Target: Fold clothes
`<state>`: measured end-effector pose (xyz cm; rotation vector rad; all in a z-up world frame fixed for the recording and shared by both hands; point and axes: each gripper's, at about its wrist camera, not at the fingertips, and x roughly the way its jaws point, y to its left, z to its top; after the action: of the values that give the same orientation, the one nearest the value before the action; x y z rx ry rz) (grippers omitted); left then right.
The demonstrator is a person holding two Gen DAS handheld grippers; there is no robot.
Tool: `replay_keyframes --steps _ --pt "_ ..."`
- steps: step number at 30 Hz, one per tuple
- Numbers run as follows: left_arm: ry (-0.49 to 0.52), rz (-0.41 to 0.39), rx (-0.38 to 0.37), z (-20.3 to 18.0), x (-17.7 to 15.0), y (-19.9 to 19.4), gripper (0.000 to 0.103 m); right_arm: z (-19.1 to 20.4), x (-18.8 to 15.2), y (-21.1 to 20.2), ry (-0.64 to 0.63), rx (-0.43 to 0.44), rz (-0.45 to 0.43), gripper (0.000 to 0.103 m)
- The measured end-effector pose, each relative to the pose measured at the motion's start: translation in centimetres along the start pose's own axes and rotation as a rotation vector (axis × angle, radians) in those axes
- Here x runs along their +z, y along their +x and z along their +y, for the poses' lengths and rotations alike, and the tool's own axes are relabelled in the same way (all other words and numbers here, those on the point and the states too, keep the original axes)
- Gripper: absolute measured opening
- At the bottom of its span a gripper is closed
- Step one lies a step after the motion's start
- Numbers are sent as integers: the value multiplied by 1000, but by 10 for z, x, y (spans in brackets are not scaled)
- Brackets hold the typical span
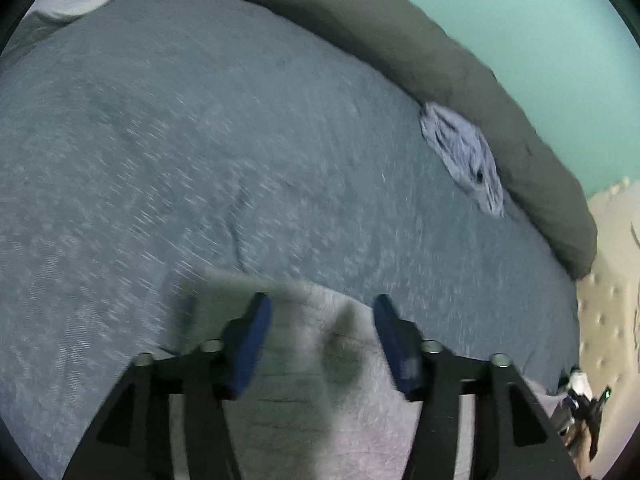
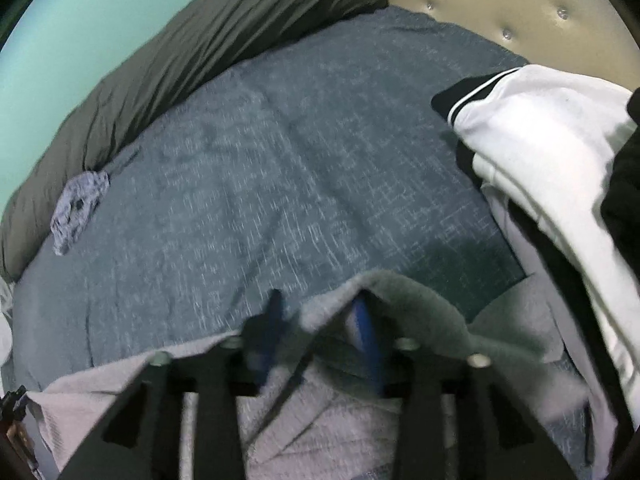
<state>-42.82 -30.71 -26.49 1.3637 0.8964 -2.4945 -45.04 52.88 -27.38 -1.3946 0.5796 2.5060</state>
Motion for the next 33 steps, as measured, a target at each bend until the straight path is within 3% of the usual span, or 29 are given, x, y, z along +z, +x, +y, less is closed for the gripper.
replay_keyframes --steps 4,13,22,28,33 --pt "15 -36 -17 5 -1 -27 60 -6 8 -26 8 37 -88 57" --pt "43 -11 -75 30 -60 -67 60 -29 -32 -61 7 164 -139 57" --pt "-49 43 -134 62 -134 -66 67 -43 -114 -53 78 296 -53 58" --pt "-112 50 -151 72 -154 -54 75 -41 -151 -39 118 325 -16 59" --pt "-171 69 -179 77 -167 -34 75 -31 -177 -37 110 358 -7 59"
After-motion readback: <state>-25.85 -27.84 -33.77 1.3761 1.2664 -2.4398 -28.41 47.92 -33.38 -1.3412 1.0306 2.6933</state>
